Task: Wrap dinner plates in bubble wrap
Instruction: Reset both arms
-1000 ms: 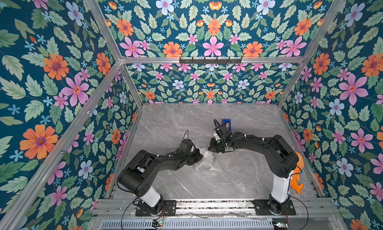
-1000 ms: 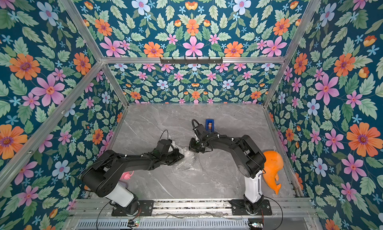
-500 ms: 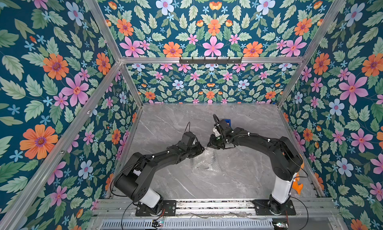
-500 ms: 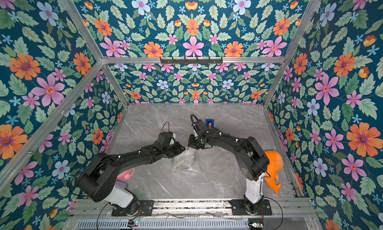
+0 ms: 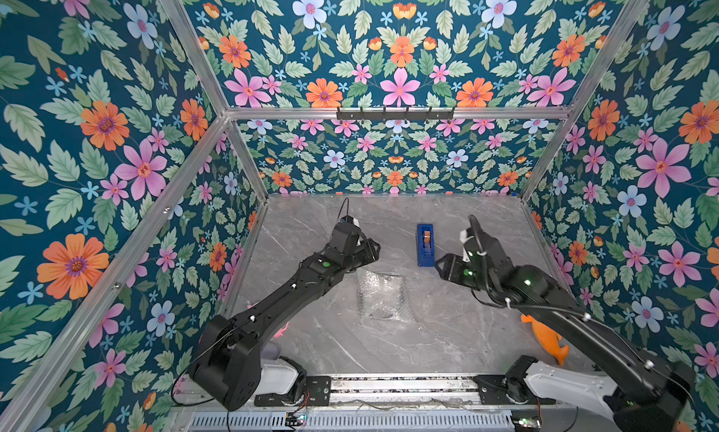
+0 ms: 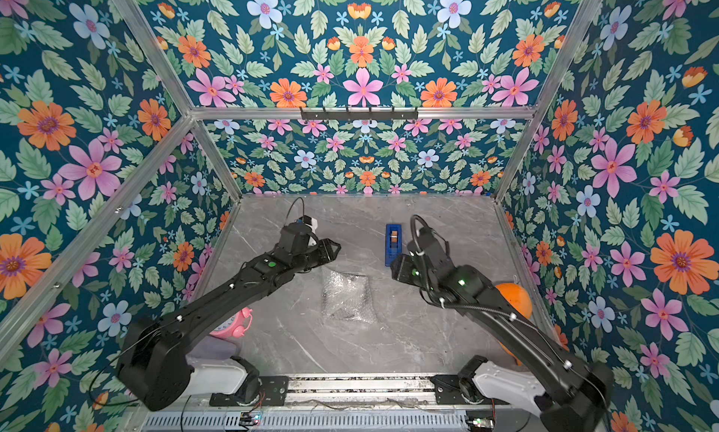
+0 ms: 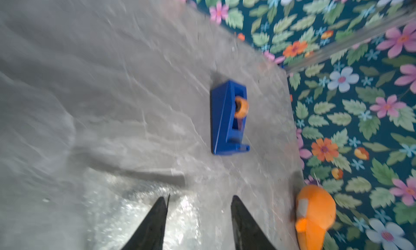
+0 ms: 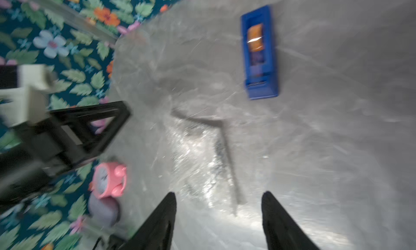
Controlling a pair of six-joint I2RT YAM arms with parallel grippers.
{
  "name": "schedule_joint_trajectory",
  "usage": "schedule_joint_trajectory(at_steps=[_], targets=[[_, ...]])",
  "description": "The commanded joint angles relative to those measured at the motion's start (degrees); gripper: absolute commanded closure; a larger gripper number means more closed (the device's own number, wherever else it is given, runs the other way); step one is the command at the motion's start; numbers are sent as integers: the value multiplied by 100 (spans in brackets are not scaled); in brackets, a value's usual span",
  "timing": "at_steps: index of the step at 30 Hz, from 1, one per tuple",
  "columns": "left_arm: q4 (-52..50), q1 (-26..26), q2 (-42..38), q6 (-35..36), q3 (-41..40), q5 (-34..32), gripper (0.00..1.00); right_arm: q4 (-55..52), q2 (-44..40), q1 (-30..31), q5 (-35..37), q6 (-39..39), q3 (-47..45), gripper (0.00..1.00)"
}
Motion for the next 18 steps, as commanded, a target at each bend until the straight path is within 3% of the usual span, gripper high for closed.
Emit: schedule_joint_trajectory(at_steps=[1, 3, 5, 7, 9, 13, 18], targets=[[-321, 111, -291, 1066, 114, -1897, 48, -825, -992, -3, 2239, -5, -841, 39], [400, 122, -434, 1857, -212, -2990, 45, -524, -1874, -41, 2989, -374, -1555, 36], [1622, 155, -440, 2989, -850, -3532, 36, -319, -2550, -280, 3353, -792, -2062, 35], [2240, 437, -82, 3195, -1144, -4123, 35, -279, -2916, -715, 3746, -968, -2419, 31], [2092, 956, 335, 3084, -1036, -4095, 34, -60, -2922, -1335, 3697, -1227, -2662, 28], [2738, 1839, 975, 3058, -1346, -4125, 30, 1176, -2228, -2814, 2476, -2073, -3040, 28], [4238, 2537, 1201, 3305, -2319, -3356, 17, 3649, -1293, -3334, 2123, -2978, -3769, 23]])
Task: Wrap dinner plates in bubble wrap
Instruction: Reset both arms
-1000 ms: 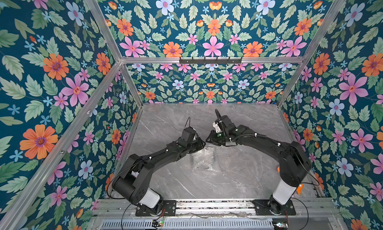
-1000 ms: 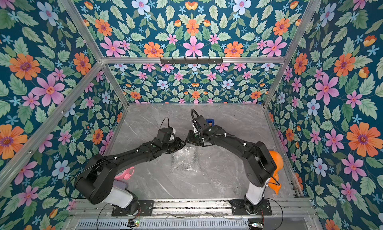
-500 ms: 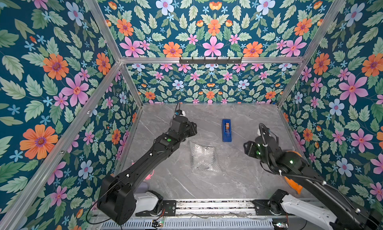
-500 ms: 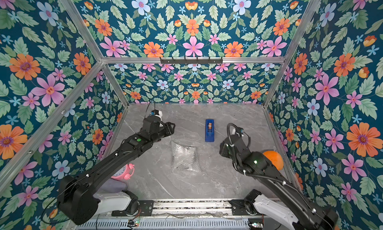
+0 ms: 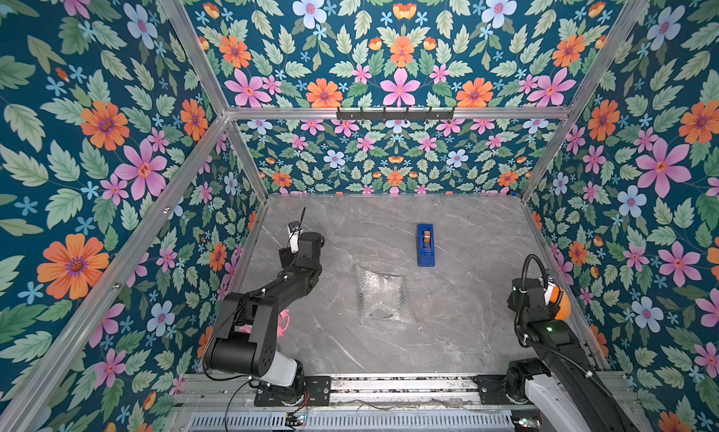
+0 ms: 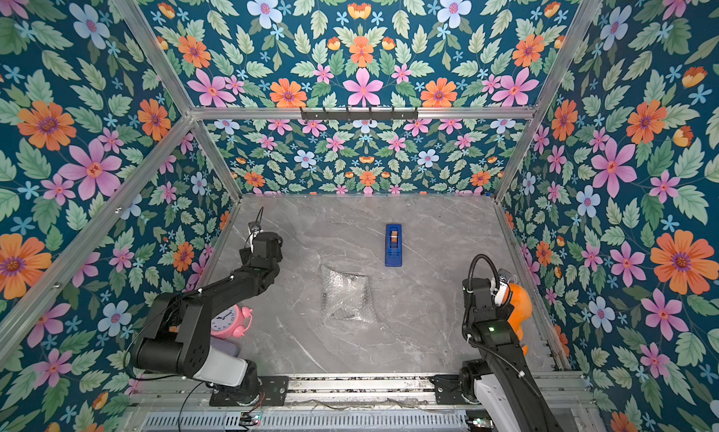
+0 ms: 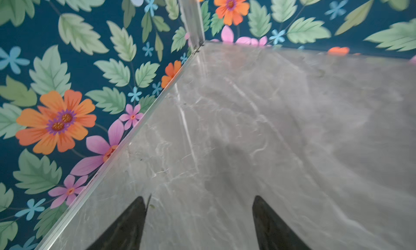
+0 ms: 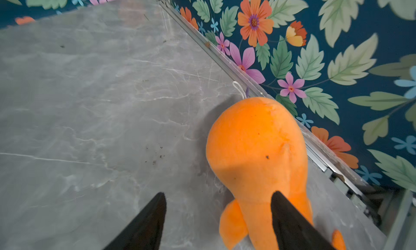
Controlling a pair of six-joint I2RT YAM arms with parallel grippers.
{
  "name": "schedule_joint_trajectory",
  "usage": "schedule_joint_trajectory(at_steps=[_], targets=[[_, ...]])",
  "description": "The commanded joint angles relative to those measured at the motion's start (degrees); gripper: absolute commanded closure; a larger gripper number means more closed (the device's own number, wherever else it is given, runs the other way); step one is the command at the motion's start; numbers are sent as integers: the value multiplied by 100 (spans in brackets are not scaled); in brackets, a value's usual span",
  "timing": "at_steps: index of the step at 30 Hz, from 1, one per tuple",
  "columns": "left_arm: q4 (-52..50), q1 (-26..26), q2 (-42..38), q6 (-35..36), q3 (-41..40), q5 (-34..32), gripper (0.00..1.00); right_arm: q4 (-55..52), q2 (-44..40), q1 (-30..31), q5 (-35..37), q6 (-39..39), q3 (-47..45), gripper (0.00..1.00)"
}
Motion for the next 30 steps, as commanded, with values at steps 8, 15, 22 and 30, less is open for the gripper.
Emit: schedule_joint_trajectory(at_steps=[8, 15, 22, 30], targets=[[3413, 765, 199, 545, -1393, 1425, 3, 5112, 2273, -823, -2337, -1266, -599, 22], [4802, 818, 480, 884, -2049, 2432, 0, 5921, 3982, -1116, -4129, -1806, 177, 12], [4899, 817, 529, 916, -2061, 2408, 0, 7419, 4256, -1066, -3739, -1688, -508, 1], [4948, 723, 537, 977, -2069, 2244, 0, 7509, 4294, -1022, -3631, -1729, -511, 1]])
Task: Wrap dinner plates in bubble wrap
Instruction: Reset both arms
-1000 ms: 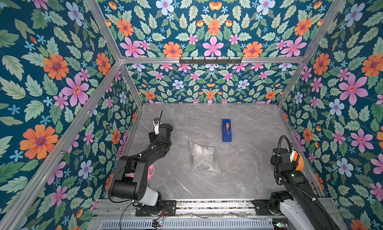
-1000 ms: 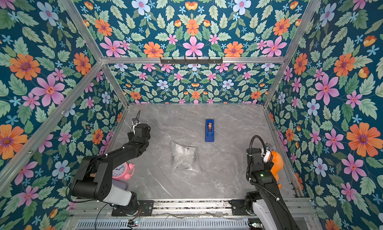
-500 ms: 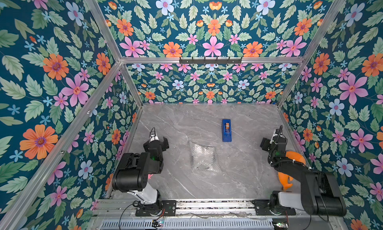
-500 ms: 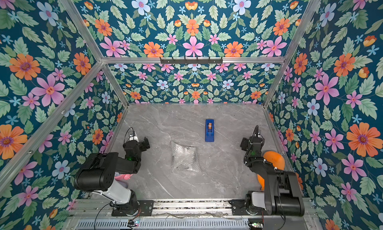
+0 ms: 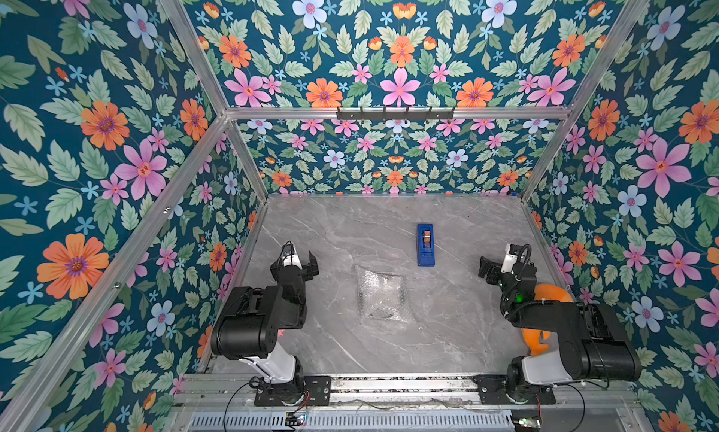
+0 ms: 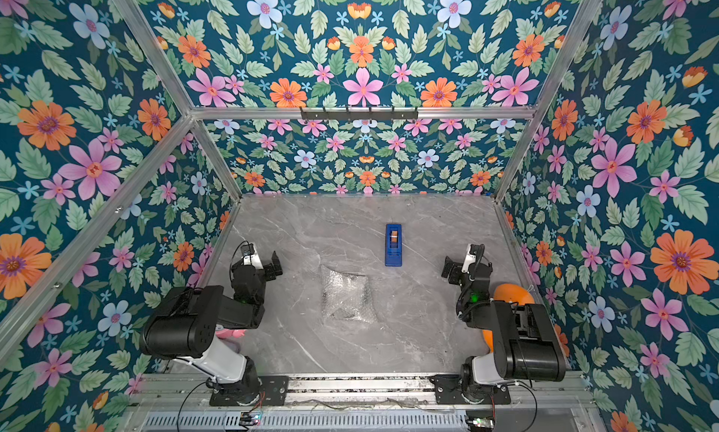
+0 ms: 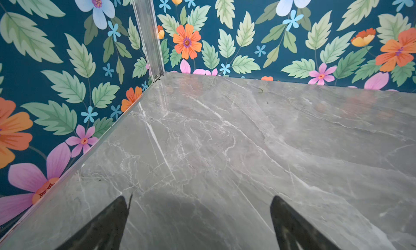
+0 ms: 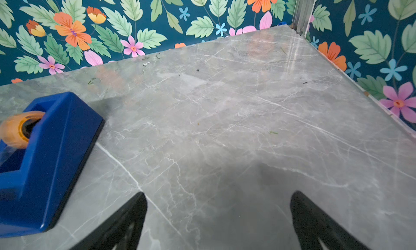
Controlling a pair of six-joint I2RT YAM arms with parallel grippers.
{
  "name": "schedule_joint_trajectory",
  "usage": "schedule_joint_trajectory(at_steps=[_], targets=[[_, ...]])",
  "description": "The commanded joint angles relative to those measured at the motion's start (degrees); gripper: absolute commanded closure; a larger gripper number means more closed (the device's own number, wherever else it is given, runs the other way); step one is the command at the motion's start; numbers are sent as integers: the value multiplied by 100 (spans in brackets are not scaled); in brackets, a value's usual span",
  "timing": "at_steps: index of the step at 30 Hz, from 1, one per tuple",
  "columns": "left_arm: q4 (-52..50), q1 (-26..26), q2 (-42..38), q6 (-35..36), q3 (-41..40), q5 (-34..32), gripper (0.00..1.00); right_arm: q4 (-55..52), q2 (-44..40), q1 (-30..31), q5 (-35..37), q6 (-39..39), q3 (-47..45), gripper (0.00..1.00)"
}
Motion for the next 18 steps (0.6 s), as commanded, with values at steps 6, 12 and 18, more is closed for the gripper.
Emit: schedule_joint_trajectory(at_steps=[6, 12, 18], targets=[[201, 8, -5, 35, 5, -68, 0, 255, 6, 15, 49, -94, 12, 1], [191, 5, -5, 35, 14, -66, 0, 273, 14, 21, 49, -94, 11, 1], [180, 4, 4, 35, 23, -62, 0, 25, 33, 37, -65, -179, 161, 1]])
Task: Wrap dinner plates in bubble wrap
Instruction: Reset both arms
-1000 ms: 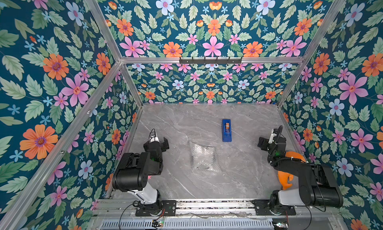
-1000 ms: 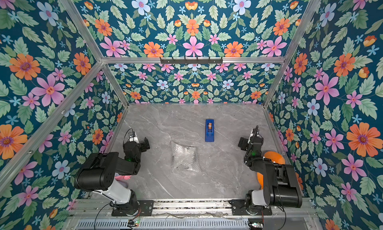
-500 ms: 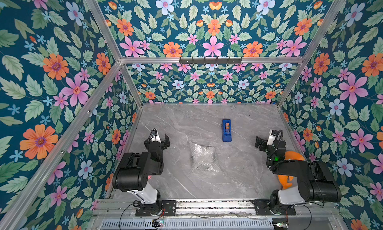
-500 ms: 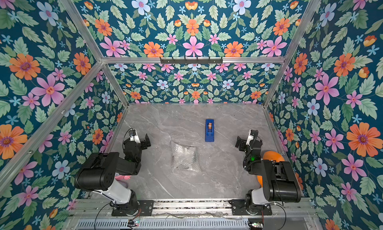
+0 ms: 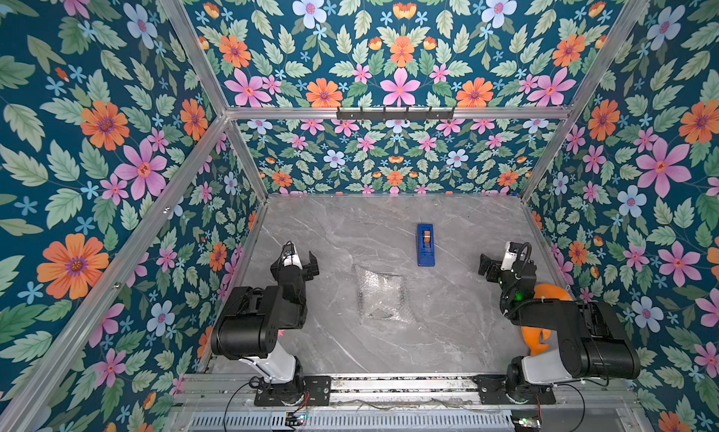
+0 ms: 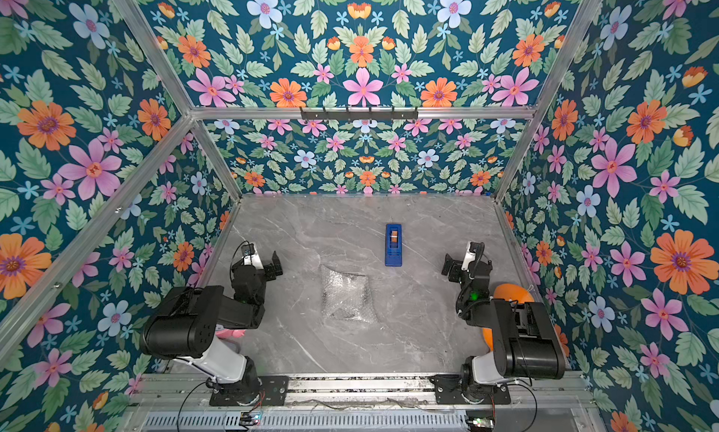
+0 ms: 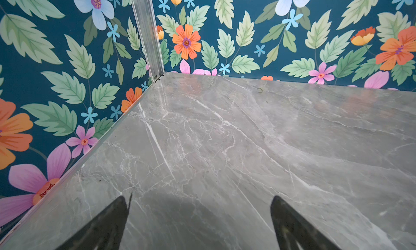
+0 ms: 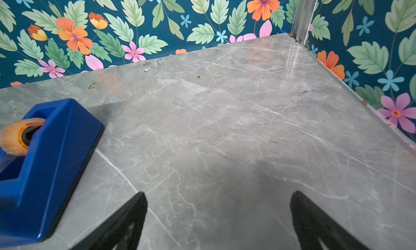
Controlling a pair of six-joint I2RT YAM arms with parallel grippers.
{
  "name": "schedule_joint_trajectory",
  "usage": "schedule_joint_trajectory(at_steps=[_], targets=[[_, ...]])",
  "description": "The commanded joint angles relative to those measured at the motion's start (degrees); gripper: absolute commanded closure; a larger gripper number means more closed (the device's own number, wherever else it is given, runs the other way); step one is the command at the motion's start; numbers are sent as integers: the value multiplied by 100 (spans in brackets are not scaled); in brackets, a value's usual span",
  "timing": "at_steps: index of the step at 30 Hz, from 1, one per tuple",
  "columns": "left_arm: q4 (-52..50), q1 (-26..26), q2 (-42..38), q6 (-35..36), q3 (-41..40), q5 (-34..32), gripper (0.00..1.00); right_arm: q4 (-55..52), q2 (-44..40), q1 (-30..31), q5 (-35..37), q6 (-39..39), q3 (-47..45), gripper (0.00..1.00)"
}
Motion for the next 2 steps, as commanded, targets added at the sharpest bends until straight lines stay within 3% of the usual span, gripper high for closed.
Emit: schedule_joint_trajectory(at_steps=[1, 2], targets=[[182, 6, -6, 35, 11, -55, 0, 95, -20, 86, 30, -147, -35, 1], [182, 7, -7, 35, 10, -49, 0, 144, -14, 154, 87, -204, -46, 1]])
